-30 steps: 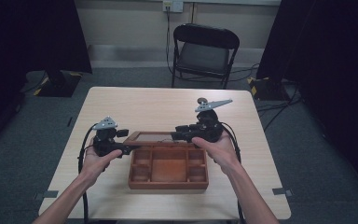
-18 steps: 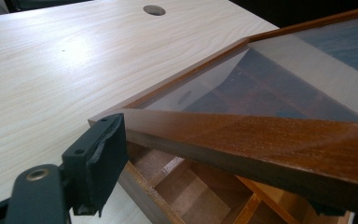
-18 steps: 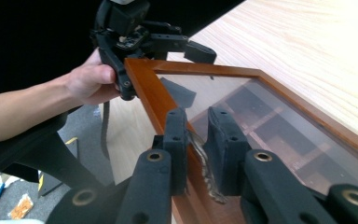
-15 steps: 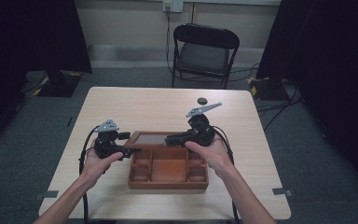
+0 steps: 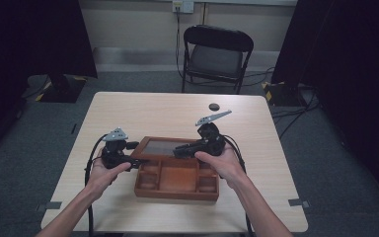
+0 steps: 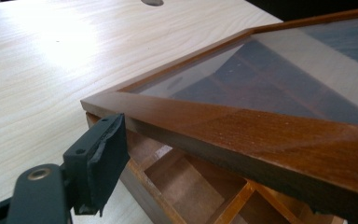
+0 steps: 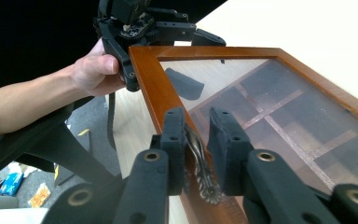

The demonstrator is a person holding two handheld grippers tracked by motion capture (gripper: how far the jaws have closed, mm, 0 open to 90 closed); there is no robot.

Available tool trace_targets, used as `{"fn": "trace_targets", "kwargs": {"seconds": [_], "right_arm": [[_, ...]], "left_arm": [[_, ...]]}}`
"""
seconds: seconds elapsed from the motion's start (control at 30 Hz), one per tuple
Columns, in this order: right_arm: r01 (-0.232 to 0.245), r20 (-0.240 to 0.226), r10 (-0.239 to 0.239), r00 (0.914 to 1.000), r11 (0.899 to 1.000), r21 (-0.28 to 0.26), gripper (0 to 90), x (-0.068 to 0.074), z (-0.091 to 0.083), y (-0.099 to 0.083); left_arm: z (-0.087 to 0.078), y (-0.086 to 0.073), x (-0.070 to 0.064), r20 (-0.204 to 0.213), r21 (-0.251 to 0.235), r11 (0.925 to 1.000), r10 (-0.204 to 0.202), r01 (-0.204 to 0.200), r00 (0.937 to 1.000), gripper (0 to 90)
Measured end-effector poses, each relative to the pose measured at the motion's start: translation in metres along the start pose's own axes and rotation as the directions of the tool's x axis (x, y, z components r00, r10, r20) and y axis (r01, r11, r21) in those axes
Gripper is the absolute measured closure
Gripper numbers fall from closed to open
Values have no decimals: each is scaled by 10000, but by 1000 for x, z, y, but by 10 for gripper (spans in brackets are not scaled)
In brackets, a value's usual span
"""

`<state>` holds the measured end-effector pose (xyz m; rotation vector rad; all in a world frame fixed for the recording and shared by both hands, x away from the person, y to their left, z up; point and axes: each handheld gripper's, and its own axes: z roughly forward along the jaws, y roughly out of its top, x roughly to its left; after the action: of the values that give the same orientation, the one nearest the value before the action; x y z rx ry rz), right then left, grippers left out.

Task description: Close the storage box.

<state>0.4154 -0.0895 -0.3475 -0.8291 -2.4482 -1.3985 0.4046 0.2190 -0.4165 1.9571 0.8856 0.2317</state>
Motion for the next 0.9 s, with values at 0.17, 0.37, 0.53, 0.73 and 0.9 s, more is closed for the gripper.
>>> {"fn": "trace_targets", "kwargs": {"seconds": [0.17,0.37,0.53,0.73,0.9], "right_arm": [[26,-157,-25,9999,10000,66,811,0,1,-1],[193,-34,-192,9998,9998,69,813,0,0,-1],[305,12,-305,9995,9994,187,814,-1,-1,-3],[352,110,-356,9993,9987,362,815,-2,-2,-6],[437,146,-443,9989,9983,397,816,-2,-2,-7]], "left_arm": [[1,-1,0,32,12,10000,-10,10,10000,190],[0,-1,3,-41,8,9998,-178,178,9998,183],[1,-2,3,-58,84,9998,-182,183,9998,185],[5,-3,3,-66,181,9997,-176,177,9998,185],[5,-4,5,-69,263,9996,-122,124,9999,175]]}}
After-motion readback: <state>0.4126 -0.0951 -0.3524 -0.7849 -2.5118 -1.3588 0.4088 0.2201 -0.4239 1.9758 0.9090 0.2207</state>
